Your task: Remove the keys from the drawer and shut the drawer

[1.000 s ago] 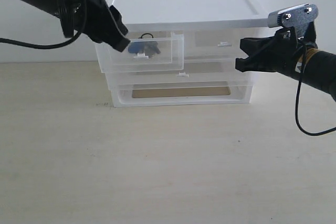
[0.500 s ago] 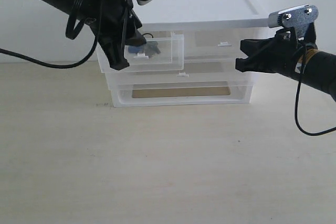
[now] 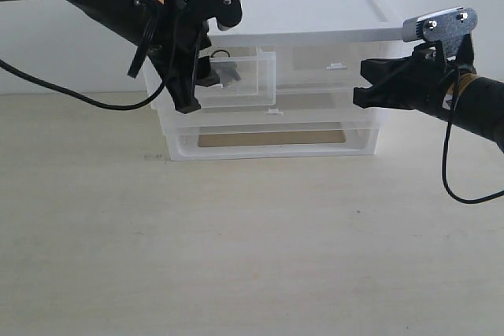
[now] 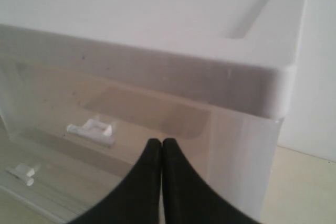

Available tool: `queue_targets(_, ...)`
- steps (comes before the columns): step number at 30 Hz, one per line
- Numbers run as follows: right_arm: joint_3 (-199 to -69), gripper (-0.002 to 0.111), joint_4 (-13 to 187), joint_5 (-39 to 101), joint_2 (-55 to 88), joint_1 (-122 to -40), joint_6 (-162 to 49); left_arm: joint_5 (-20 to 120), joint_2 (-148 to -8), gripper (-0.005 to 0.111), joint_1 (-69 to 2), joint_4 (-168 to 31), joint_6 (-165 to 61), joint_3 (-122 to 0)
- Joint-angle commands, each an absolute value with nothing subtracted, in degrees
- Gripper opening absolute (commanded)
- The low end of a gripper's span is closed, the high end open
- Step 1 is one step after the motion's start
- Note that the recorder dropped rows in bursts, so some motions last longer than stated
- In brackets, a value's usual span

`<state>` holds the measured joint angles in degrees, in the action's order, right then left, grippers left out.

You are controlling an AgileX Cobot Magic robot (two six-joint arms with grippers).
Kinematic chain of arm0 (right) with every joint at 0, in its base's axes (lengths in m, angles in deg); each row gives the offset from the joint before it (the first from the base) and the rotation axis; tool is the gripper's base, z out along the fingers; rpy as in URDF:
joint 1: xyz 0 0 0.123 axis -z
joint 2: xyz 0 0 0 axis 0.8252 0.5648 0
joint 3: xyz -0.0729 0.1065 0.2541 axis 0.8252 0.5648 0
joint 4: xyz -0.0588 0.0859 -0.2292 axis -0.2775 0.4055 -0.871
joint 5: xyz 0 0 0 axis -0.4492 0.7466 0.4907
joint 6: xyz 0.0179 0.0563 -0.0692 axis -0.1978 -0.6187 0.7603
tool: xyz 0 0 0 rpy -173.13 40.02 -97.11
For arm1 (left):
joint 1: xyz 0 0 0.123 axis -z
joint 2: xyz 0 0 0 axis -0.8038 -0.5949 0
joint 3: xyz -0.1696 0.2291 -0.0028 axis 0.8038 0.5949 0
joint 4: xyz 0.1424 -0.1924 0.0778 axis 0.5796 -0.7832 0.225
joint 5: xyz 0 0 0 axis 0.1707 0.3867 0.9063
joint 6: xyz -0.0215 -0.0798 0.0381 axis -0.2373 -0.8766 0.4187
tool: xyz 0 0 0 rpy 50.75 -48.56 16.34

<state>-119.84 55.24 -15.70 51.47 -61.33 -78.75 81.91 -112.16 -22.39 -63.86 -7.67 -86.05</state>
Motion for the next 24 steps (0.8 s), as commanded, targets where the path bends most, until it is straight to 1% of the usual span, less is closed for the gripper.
queue_targets(1,-120.74,0.0,59.26,-14.47,51.67,-60.84,-79.14,82.66,-113.06,0.049,-22.28,-62.83,-8.74,-86.4)
queue_targets(6,-120.74,0.0,59.26,-14.24,51.67,-60.84,-79.14,84.62,-115.05,0.045,-22.28,-62.83,-9.0,-86.4)
queue_targets(9,-120.74,0.0,59.26,-14.24,51.67,-60.84,-79.14,82.89,-115.08,0.045,-22.28,-62.83,-9.0,-86.4)
queue_targets(11,-120.74,0.0,59.26,-14.24,51.67,-60.84,-79.14,81.32,-114.98,0.042,-22.28,-62.27,-9.0,-86.4)
queue_targets(13,-120.74,0.0,59.26,-14.24,51.67,-60.84,-79.14,81.06,-114.85,0.032,-22.28,-61.36,-9.0,-86.4)
queue_targets(16,-120.74,0.0,59.26,-14.24,51.67,-60.84,-79.14,81.17,-114.37,0.007,-22.28,-60.9,-9.0,-86.4)
queue_targets(17,-120.74,0.0,59.26,-14.24,51.67,-60.84,-79.14,81.3,-114.23,0.005,-22.28,-60.9,-9.0,-86.4)
queue_targets(24,-120.74,0.0,59.26,-14.24,51.67,-60.84,-79.14,83.41,-110.78,0.004,-22.28,-61.38,-9.0,-86.4)
